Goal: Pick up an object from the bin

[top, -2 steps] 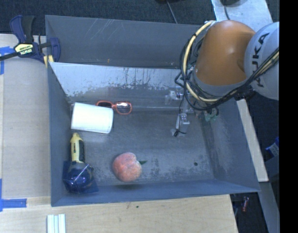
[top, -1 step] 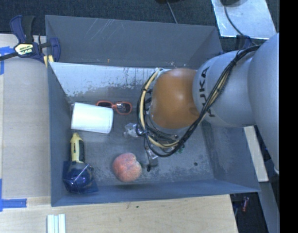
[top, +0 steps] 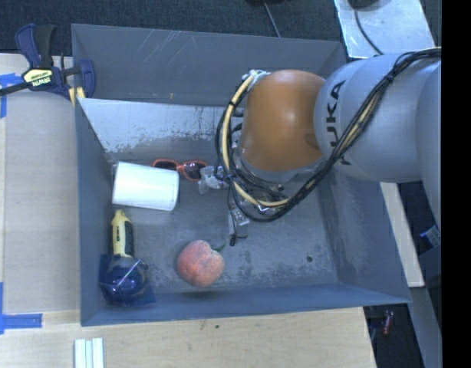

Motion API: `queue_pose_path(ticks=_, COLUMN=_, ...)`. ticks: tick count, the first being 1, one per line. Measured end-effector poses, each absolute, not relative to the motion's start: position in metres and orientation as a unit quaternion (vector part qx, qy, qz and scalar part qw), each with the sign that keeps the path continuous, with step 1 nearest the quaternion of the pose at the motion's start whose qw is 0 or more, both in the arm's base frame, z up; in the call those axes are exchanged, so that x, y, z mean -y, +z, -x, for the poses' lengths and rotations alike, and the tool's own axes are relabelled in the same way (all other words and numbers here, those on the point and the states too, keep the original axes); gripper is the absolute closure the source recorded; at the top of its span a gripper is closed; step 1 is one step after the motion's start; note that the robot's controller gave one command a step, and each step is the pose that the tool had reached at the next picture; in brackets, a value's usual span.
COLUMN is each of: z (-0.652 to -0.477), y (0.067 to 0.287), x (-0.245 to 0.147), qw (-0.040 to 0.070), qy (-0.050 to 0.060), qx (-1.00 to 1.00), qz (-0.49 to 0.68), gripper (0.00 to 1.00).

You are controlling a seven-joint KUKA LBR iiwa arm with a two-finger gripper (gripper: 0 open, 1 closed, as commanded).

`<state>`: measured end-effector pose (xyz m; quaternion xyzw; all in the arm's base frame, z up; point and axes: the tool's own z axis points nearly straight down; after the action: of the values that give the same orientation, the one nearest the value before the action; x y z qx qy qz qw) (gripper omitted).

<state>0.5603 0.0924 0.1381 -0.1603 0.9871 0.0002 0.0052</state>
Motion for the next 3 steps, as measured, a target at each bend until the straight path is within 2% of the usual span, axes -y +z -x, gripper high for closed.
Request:
queue_pose_path(ticks=1, z=-0.485, y=0.1, x=-0.137, qw=-0.003, qy=0.002, qx=-0.983, qz=0.183, gripper=0.0)
queue_pose_path(ticks=2, z=-0.484, y=0.071, x=-0.164, qw=0.011, qy=-0.001, qx=-0.971, qz=0.241, gripper=0.0)
queue_pose_path(ticks=3, z=-0.486, y=0.071, x=-0.151, qw=0.003, qy=0.001, qx=-0.921, qz=0.388, gripper=1.0)
